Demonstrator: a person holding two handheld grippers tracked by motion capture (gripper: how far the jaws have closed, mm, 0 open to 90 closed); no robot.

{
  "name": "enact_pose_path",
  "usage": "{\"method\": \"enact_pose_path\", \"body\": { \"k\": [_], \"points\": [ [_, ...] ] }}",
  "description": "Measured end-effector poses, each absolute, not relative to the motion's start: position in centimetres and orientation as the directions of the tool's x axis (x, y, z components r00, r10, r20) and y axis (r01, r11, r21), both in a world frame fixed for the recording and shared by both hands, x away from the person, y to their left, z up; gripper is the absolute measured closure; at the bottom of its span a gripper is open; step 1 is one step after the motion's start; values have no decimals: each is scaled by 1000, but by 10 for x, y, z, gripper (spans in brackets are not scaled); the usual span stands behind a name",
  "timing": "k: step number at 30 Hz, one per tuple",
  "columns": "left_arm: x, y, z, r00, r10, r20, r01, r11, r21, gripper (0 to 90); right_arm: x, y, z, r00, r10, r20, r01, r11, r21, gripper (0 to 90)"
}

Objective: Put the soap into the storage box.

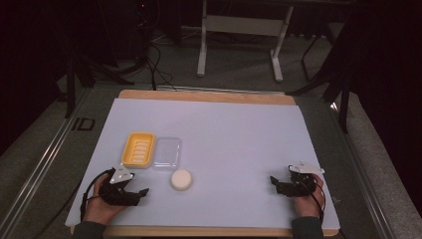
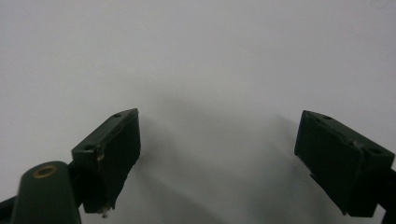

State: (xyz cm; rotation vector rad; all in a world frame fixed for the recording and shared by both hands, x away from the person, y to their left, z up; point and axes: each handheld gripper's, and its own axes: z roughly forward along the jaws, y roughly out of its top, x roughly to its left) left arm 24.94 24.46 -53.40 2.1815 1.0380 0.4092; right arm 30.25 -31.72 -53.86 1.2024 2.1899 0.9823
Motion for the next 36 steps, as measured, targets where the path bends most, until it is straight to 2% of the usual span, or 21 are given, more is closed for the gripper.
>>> {"method": "enact_pose_path", "body": {
  "k": [3, 6, 8, 36],
  "points": [
    [249, 245, -533, 631, 776, -3, 560, -452, 694, 226, 300, -316, -538, -516, 854, -68, 515, 372, 772, 143],
    [249, 244, -533, 630, 776, 1, 560, -456, 692, 226, 293, -311, -538, -483, 862, -152, 470, 402, 786, 143],
    [250, 242, -533, 629, 777, 9, 561, -462, 688, 226, 293, -310, -538, -484, 861, -157, 467, 406, 785, 143],
    [251, 229, -525, 640, 768, 13, 572, -487, 660, 226, 290, -315, -537, -486, 865, -129, 446, 372, 814, 169]
  ]
}}
